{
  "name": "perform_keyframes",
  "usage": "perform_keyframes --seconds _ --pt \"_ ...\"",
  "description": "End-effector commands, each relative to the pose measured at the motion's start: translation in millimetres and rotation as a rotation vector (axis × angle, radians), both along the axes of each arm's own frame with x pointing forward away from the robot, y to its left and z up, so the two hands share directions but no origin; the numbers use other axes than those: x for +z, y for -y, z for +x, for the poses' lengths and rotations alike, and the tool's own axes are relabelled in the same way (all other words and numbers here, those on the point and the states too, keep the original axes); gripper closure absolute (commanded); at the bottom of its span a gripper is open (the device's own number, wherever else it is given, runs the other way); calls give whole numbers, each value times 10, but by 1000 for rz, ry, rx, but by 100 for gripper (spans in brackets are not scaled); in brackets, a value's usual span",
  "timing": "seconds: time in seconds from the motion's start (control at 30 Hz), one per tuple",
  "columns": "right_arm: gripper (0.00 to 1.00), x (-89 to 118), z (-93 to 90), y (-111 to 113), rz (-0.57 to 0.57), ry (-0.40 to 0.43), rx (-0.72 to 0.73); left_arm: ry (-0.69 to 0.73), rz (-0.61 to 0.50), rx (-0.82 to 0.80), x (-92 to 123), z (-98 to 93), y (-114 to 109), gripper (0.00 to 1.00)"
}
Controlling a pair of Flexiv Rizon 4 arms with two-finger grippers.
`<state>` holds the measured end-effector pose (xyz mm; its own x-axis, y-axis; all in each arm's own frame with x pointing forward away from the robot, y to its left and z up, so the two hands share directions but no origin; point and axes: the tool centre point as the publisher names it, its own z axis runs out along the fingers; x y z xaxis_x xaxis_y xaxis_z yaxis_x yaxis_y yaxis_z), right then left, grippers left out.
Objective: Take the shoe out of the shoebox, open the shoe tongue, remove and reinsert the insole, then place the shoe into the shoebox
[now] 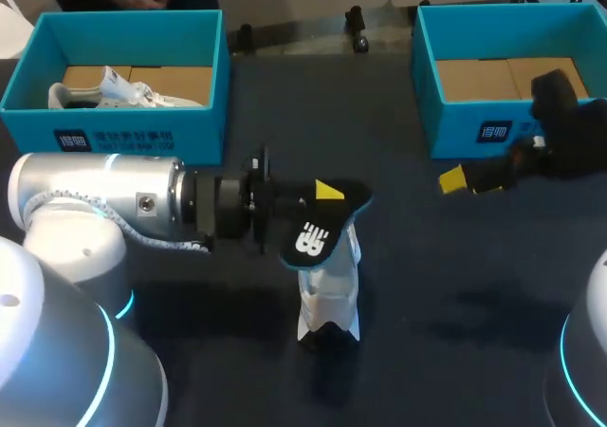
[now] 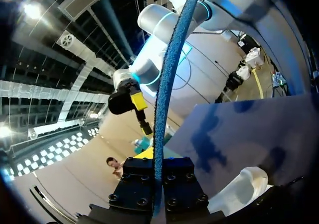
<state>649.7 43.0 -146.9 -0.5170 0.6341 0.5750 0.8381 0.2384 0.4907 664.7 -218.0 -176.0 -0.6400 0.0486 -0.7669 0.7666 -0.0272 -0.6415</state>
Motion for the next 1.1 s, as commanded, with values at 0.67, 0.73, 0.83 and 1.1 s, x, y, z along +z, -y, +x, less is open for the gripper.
perform_keyframes --seconds 0.67,0.73,0.83,1.1 --pt "0 -29 51 -135 -198 309 234 -211 -28 -22 95 -362 -276 100" --pt "0 -60 52 -182 -226 353 299 -216 -28 -27 92 -401 -295 100" --pt "0 -109 41 -205 -251 333 289 -215 -32 -48 81 -443 -310 100" --pt "0 -109 41 -205 -251 333 289 -215 -32 -48 81 -443 -310 100"
